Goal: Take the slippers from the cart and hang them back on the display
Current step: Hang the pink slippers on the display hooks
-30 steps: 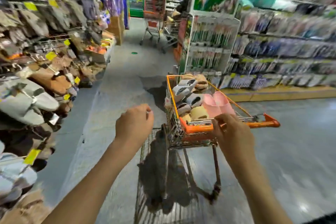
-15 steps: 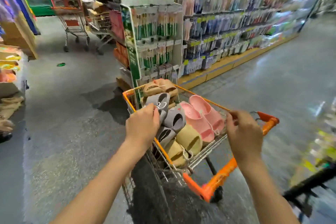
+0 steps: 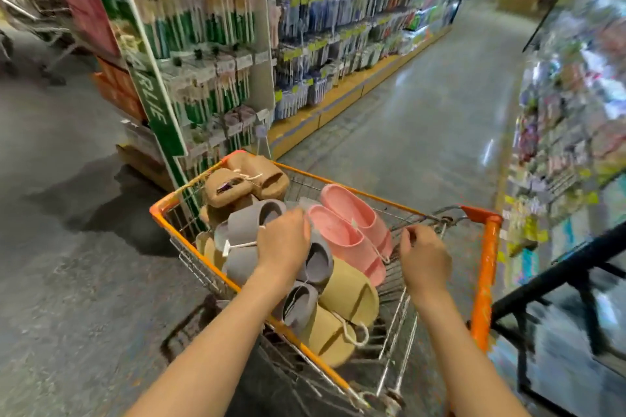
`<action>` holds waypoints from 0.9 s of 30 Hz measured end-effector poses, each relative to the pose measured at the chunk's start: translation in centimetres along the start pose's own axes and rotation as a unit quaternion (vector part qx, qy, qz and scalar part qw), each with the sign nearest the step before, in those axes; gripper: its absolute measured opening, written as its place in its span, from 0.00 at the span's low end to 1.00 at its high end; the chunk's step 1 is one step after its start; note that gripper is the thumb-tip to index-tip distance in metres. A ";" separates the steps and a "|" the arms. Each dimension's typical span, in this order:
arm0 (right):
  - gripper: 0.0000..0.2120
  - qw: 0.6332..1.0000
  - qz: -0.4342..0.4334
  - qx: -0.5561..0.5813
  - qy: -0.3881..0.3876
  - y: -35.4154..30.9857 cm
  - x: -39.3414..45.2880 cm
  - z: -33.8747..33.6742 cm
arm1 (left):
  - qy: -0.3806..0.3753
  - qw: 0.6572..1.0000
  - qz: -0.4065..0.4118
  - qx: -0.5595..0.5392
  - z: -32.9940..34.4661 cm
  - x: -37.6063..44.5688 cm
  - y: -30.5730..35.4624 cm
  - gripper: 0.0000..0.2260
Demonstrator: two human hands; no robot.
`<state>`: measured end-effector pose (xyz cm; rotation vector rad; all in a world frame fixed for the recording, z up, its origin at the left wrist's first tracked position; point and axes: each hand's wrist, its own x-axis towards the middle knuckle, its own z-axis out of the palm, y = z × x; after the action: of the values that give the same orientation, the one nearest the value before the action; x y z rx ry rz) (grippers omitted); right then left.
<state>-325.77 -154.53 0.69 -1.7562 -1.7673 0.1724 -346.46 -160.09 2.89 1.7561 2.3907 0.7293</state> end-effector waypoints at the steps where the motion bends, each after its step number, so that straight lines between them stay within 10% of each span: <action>1: 0.08 1.000 0.020 -0.007 0.004 -0.2 0.7 0.4 | -0.014 1.000 0.018 0.009 0.4 1.4 0.0 0.13; 19: 0.11 0.940 0.310 -0.129 -0.065 1.4 5.2 7.9 | -0.186 0.922 0.315 0.125 11.3 15.8 2.5 0.14; 27: 0.12 0.904 0.396 0.048 -0.152 4.3 8.0 13.1 | -0.257 0.908 0.303 0.130 14.6 18.3 2.5 0.18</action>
<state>-328.08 -142.21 -9.12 -2.3706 -1.0903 0.8948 -345.38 -137.97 -5.19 2.4497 1.6513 -0.0587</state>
